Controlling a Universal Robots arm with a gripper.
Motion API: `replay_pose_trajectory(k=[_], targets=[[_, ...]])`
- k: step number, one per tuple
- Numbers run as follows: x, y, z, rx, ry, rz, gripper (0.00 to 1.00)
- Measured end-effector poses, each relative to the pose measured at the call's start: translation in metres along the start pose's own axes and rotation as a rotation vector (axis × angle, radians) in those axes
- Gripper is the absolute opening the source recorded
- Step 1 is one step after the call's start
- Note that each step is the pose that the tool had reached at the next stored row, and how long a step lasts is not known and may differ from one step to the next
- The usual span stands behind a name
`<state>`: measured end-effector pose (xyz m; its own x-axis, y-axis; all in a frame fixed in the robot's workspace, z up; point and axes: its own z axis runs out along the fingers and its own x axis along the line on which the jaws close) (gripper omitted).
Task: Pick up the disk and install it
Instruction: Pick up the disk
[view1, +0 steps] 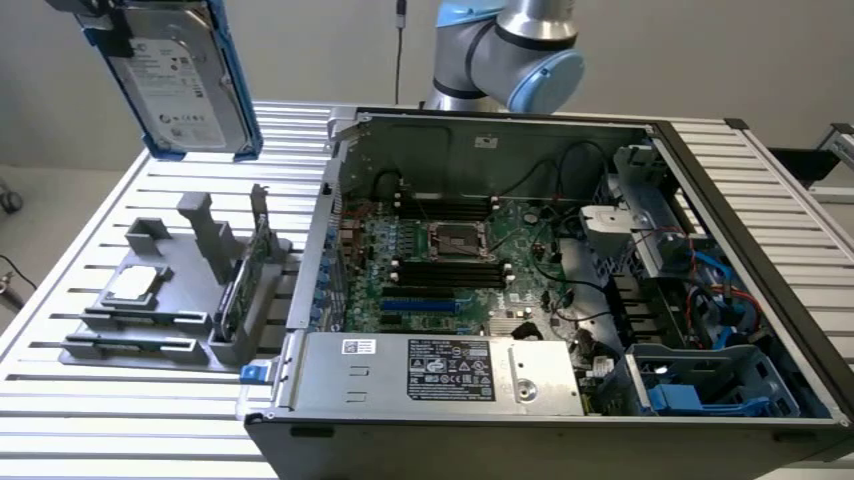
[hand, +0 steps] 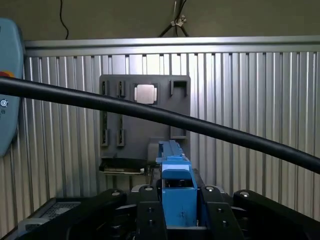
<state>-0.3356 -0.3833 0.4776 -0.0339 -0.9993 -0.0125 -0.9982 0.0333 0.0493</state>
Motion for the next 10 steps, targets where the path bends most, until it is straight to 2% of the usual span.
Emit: replay_pose_trajectory(k=[10], targets=[[0.016,-0.0443,-0.0143,-0.0021,-0.0009,0.000,0.33]])
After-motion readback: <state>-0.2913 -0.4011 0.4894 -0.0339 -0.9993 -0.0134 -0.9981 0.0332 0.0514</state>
